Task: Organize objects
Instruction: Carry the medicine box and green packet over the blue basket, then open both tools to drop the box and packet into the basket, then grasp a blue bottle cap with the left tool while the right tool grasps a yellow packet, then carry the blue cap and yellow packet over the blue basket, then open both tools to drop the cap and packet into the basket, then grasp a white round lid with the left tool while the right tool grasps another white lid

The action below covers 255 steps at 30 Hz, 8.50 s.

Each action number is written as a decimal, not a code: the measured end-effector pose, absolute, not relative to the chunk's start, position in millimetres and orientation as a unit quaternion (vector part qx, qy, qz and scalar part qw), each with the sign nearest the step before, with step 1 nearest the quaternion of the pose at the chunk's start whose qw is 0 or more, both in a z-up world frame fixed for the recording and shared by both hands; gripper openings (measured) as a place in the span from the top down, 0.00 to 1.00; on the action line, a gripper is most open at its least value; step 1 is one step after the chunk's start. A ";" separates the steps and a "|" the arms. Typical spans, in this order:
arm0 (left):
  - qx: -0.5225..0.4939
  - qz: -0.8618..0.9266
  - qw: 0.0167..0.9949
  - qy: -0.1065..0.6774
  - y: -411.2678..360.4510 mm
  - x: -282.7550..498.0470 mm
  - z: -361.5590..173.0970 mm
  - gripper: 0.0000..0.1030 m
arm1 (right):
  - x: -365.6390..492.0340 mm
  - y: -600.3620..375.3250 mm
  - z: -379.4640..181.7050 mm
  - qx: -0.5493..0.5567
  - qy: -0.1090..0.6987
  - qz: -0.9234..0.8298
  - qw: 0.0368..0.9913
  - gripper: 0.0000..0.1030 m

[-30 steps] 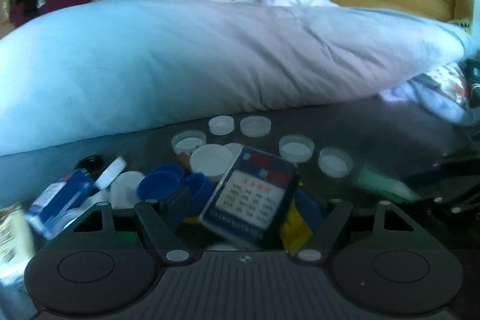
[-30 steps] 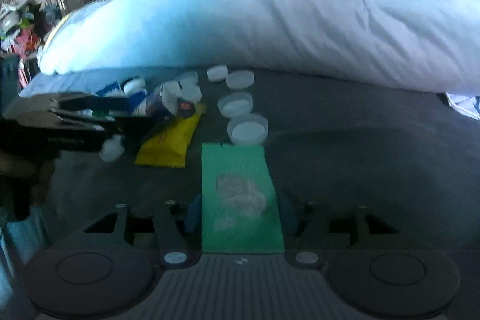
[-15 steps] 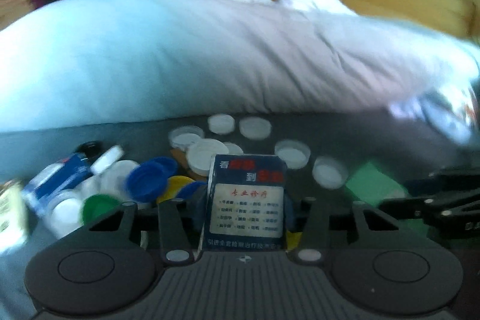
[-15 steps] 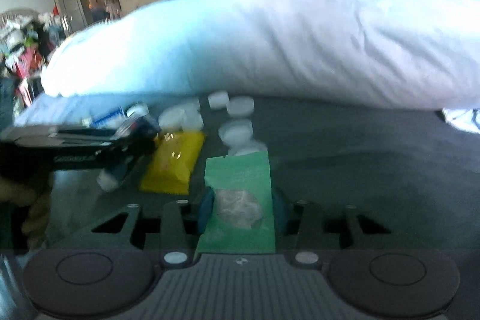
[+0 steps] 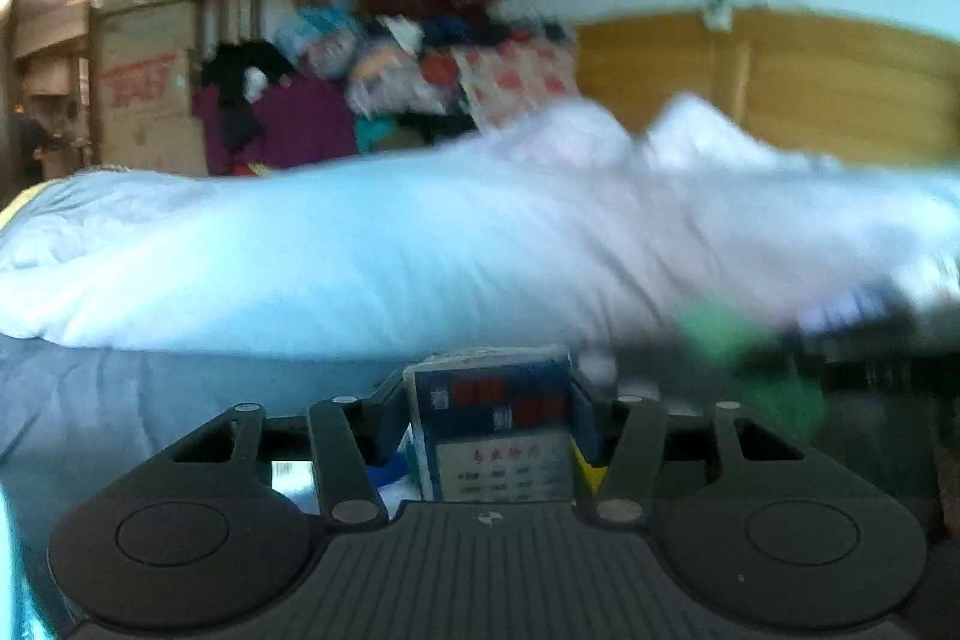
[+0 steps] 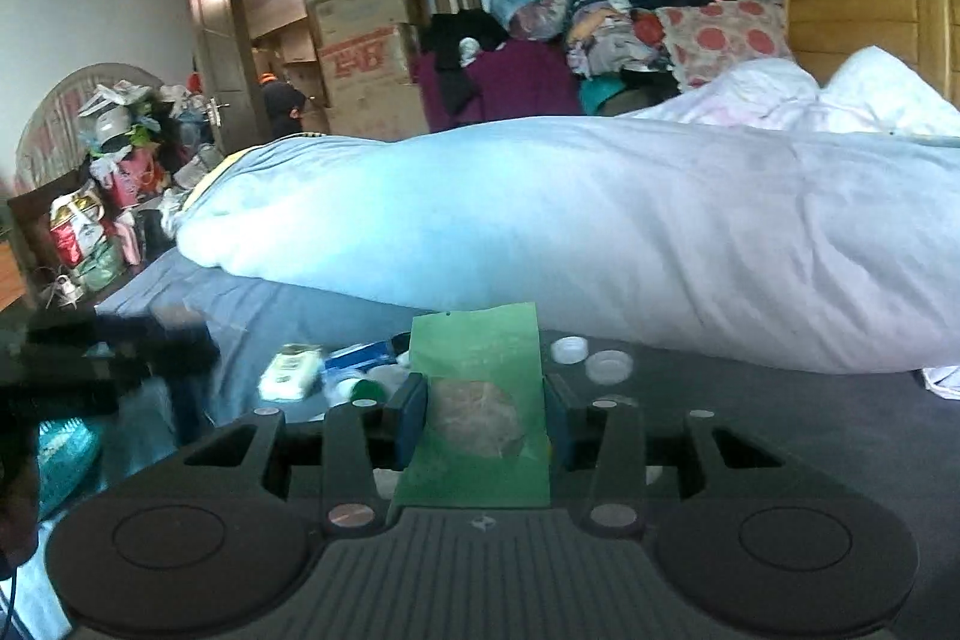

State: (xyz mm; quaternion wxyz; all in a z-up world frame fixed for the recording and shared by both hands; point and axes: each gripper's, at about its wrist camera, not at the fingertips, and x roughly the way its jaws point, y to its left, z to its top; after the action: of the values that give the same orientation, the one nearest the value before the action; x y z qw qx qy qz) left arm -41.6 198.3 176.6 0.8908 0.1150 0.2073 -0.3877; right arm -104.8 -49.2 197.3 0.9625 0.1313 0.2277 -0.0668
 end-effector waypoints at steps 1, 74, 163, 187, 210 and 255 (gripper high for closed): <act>0.129 -0.383 0.890 0.213 202.9 -45.5 169.9 0.50 | -109.1 -46.1 198.8 0.133 0.230 -0.063 0.962 0.57; 0.006 0.072 0.955 0.287 581.3 22.4 267.1 0.56 | 134.1 364.0 335.5 0.007 0.281 0.311 0.908 0.57; 0.083 -0.262 0.935 0.223 294.9 -46.5 179.1 0.61 | -17.8 -3.1 182.0 0.135 0.216 -0.012 0.967 0.50; 0.024 0.078 0.961 0.264 561.3 0.5 294.2 0.61 | 96.8 322.8 362.7 0.047 0.235 0.287 0.928 0.50; -0.003 0.060 0.956 0.287 588.6 20.7 260.6 0.62 | 108.5 383.7 333.1 0.025 0.277 0.302 0.912 0.50; 0.058 -0.305 0.925 0.222 300.6 -61.2 187.9 0.01 | -55.1 -29.2 113.9 0.073 0.286 -0.143 0.945 0.14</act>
State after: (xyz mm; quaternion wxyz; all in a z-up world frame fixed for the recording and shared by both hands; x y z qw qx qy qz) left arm -61.2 300.6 187.9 0.9245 0.0582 0.2216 -0.3046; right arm -55.1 -29.2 113.9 0.9448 0.0728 0.2858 -0.1426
